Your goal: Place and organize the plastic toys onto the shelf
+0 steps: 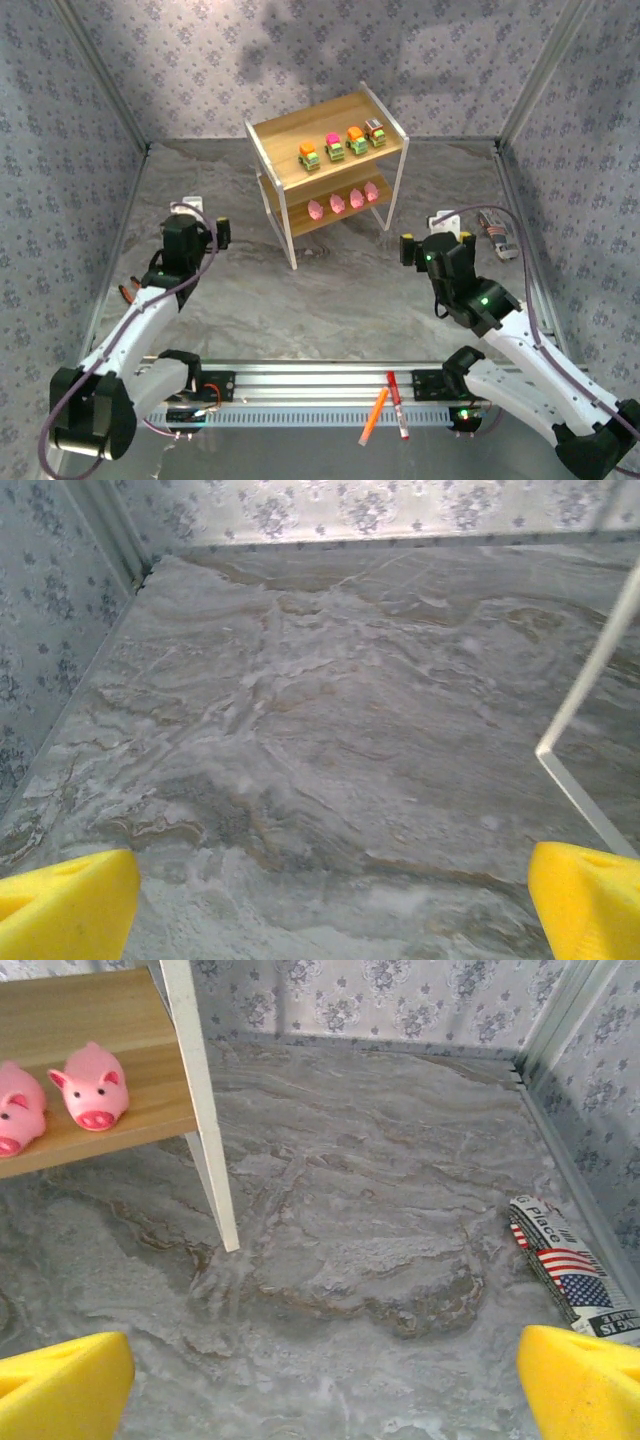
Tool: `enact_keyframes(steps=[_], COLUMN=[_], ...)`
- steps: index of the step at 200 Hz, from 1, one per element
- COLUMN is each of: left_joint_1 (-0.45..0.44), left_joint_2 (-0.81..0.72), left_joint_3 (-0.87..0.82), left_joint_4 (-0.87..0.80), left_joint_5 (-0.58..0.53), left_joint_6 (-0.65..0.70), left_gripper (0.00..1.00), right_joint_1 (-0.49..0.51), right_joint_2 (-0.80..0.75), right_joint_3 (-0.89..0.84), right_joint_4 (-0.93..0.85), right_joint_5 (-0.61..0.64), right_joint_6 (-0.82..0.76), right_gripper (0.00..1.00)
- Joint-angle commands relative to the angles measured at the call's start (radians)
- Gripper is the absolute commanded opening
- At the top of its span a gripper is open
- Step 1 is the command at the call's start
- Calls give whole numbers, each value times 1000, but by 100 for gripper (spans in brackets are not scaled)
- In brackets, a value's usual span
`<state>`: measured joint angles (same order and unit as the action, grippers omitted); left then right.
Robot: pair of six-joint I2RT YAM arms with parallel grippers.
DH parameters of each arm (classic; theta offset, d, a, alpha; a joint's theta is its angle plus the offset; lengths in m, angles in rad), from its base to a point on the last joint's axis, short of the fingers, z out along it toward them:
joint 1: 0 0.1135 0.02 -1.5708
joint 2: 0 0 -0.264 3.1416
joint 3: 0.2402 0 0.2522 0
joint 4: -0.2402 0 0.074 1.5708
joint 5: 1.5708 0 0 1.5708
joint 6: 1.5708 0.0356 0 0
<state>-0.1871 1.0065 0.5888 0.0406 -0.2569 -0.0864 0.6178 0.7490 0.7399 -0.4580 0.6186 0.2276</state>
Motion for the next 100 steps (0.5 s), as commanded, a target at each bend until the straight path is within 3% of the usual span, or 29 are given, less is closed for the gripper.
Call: enact_keyframes(steps=[1, 44, 100], left_joint_1=[36, 65, 228], left_joint_2=[43, 119, 261], left_joint_3=[6, -49, -119], left_joint_4=[131, 258, 440], left_joint_5=[148, 167, 330], left_joint_6=[44, 130, 94], left_gripper=[100, 100, 99], right_joint_1=[0, -58, -150], right_joint_2=[-29, -36, -64], right_joint_3=[-41, -92, -160], right_joint_4=[72, 105, 191], right_joint_5=[71, 42, 24], right_joint_6=[-86, -95, -100], right_gripper=[100, 100, 100])
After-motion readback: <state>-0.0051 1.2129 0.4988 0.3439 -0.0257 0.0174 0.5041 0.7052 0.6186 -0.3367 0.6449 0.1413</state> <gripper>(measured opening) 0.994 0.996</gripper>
